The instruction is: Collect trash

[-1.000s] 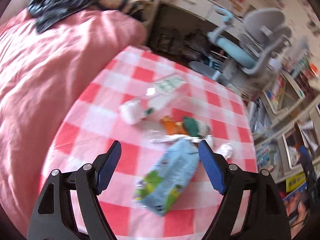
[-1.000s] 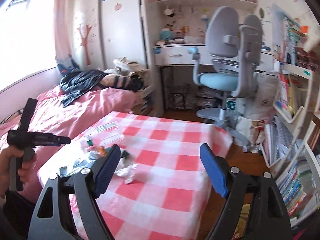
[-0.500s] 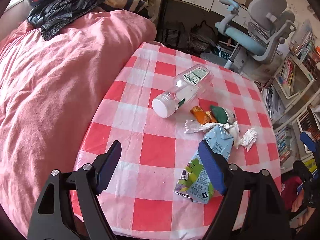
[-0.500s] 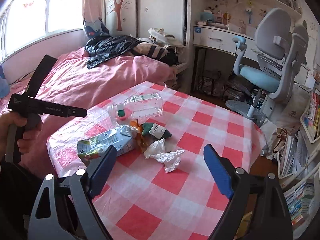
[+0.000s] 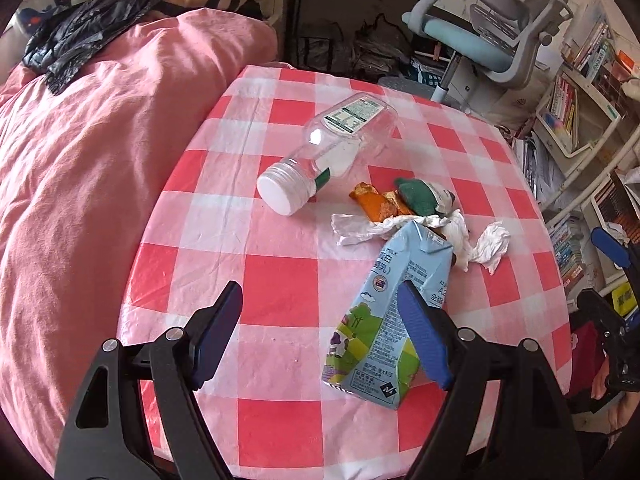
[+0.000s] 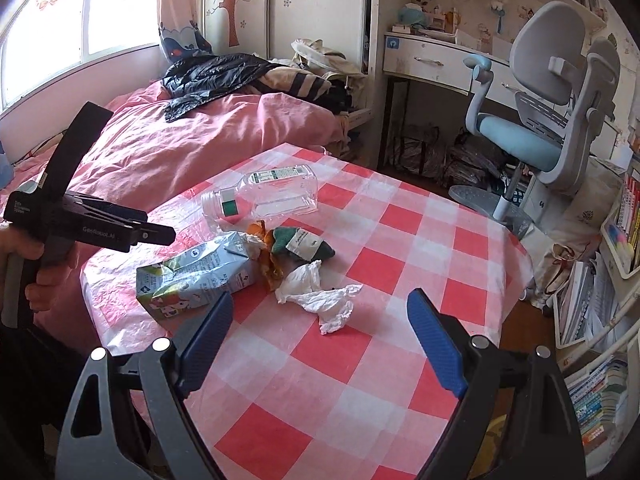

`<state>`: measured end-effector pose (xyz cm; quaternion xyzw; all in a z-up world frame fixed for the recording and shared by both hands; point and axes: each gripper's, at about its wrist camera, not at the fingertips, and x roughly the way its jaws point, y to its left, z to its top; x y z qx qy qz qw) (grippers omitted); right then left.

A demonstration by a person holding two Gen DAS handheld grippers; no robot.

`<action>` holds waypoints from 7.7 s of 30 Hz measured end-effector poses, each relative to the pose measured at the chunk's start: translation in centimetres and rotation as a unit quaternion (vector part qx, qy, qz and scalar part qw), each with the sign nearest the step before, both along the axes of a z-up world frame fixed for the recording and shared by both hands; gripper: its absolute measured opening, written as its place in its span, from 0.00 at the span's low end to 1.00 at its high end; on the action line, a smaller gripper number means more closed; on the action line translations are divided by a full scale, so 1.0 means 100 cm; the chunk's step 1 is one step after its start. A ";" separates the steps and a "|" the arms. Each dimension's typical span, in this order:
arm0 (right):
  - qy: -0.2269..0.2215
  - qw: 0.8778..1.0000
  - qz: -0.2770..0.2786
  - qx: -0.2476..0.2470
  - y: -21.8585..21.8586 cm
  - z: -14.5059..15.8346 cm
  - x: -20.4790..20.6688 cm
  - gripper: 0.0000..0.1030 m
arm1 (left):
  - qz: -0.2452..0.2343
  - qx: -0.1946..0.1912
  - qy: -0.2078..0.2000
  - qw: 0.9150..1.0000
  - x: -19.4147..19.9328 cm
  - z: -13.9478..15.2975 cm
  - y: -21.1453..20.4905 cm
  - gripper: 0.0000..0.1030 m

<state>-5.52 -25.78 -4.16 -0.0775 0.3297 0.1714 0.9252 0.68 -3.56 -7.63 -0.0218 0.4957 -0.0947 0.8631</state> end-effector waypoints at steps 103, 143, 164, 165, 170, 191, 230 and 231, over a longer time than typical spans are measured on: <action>0.032 0.999 -0.024 0.012 0.007 -0.007 0.012 0.83 | -0.105 -0.122 0.058 0.985 -0.004 -0.011 -0.037 0.80; 0.181 0.980 0.068 -0.049 0.024 -0.057 0.015 0.66 | -0.145 0.069 0.031 0.987 0.057 -0.051 -0.064 0.24; 0.138 0.990 0.030 0.021 -0.002 -0.033 0.001 0.64 | -0.113 -0.023 -0.027 0.993 0.006 0.012 -0.050 0.05; 0.135 0.990 0.027 0.023 -0.003 -0.032 0.001 0.64 | -0.117 -0.026 -0.028 0.992 0.005 0.013 -0.052 0.05; 0.124 0.992 0.018 0.030 -0.010 -0.028 0.004 0.64 | -0.127 -0.041 -0.033 0.990 0.001 0.019 -0.058 0.05; 0.122 0.976 -0.172 0.054 -0.192 -0.051 -0.030 0.64 | -0.264 -0.070 -0.022 0.962 -0.033 0.016 -0.255 0.05; 0.051 0.986 -0.157 0.010 -0.144 -0.032 -0.021 0.84 | -0.048 -0.021 -0.128 0.990 -0.060 0.063 -0.107 0.93; 0.049 0.986 -0.158 0.013 -0.139 -0.029 -0.018 0.84 | -0.027 -0.006 -0.111 0.993 -0.052 0.056 -0.093 0.93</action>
